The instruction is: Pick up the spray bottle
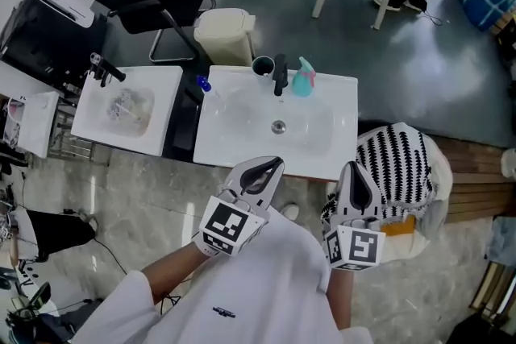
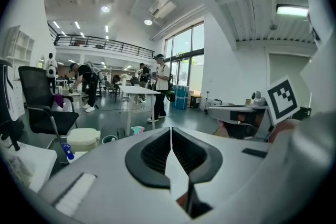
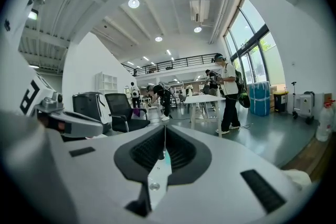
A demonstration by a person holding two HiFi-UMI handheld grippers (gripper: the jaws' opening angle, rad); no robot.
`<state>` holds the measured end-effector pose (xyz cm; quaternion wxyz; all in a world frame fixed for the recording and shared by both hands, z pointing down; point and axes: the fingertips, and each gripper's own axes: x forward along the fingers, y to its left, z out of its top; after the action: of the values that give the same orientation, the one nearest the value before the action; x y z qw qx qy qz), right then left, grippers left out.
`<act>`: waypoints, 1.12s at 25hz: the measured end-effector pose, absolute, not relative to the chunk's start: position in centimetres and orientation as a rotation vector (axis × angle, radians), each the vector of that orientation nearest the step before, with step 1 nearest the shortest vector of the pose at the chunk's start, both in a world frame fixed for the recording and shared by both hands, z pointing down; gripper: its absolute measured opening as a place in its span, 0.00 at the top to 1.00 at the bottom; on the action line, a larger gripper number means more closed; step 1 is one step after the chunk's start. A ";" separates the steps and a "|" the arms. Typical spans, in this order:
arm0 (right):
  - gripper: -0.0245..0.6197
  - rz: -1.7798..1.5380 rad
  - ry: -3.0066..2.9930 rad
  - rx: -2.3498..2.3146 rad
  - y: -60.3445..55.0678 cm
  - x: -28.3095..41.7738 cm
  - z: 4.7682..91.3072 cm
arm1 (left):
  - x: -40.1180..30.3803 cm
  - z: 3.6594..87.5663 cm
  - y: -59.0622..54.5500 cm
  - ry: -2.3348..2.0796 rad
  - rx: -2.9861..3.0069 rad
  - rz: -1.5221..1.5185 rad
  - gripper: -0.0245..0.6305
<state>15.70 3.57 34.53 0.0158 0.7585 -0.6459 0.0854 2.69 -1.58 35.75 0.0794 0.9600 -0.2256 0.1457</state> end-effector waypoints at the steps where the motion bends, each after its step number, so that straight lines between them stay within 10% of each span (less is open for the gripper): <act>1: 0.95 0.268 -2.007 2.368 3.1 15.6 34.3 | 2.9 35.5 -2.2 -0.656 2.881 0.437 0.94; 28: 0.95 0.319 -1.944 2.348 -5.2 14.3 36.4 | 8.7 36.8 -13.4 -0.064 3.199 0.729 0.94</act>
<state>14.31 -5.17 36.37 0.0384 0.7654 -0.6339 0.1040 8.65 -13.37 36.78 -0.0699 0.9725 -0.0193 0.2215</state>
